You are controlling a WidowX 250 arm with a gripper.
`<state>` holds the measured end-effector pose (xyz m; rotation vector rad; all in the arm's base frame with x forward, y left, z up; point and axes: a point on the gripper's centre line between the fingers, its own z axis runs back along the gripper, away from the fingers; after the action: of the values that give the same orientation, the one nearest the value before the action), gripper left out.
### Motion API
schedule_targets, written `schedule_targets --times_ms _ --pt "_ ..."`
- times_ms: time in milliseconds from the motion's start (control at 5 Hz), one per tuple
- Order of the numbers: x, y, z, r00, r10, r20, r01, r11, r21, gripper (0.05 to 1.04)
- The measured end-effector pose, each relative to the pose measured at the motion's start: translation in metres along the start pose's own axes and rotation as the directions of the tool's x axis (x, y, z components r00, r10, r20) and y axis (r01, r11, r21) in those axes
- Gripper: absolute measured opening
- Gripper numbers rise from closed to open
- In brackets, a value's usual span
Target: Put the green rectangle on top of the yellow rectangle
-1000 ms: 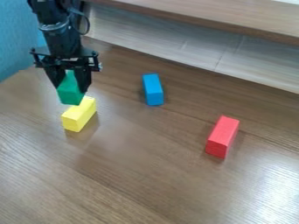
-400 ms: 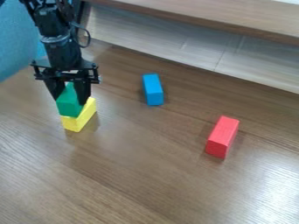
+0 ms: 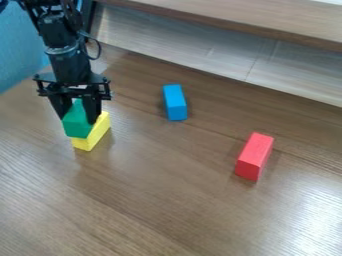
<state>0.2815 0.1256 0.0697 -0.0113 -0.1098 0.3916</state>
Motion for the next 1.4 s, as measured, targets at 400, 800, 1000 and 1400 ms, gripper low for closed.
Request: schedule_targets --times_ms 400,800,1000,1400 --pt "-0.003 0.002 -0.008 0.999 0.001 -0.039 -0.002 1.0 -0.007 0.921" --pt "0.003 -0.002 0.014 1.0 0.014 -0.002 -0.014 0.999 -0.03 1.003" --pt "0.01 -0.005 0.045 0.997 0.021 0.073 -0.019 0.999 -0.031 1.001" --pt "0.012 -0.032 0.074 0.987 -0.071 0.143 0.076 0.997 -0.034 1.001"
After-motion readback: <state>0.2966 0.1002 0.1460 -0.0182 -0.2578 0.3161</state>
